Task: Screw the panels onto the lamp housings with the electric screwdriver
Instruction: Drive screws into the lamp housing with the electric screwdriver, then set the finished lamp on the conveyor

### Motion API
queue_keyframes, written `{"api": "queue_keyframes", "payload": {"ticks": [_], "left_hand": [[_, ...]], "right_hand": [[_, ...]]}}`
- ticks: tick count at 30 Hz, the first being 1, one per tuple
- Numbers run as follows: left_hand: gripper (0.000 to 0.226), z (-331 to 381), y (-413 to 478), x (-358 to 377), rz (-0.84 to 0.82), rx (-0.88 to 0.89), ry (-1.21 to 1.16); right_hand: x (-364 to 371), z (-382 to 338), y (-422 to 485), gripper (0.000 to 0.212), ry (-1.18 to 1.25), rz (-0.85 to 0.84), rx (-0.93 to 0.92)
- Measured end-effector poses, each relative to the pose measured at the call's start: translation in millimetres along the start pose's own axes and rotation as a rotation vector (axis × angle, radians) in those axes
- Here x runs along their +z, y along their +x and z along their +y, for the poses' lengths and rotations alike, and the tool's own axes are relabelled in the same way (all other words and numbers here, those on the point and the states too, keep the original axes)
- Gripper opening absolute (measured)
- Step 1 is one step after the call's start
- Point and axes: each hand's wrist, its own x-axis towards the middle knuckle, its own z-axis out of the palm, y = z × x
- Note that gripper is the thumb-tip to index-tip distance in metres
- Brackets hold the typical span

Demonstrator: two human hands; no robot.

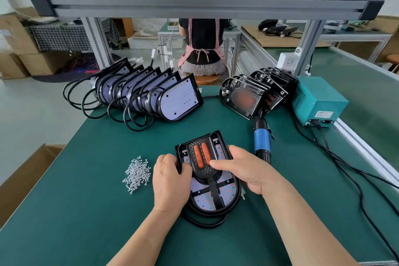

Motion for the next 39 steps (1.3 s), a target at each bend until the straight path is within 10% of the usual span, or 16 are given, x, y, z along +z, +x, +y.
{"api": "queue_keyframes", "payload": {"ticks": [10,39], "left_hand": [[0.017,2.0,-1.6,-3.6,0.015,-0.057,-0.353],[0.048,49.0,-4.2,79.4,-0.292,0.438,0.405]], "right_hand": [[-10.6,2.9,-2.6,0.028,0.218,0.041,-0.141],[-224.4,24.6,-94.0,0.029,0.523,1.010,-0.440]]}}
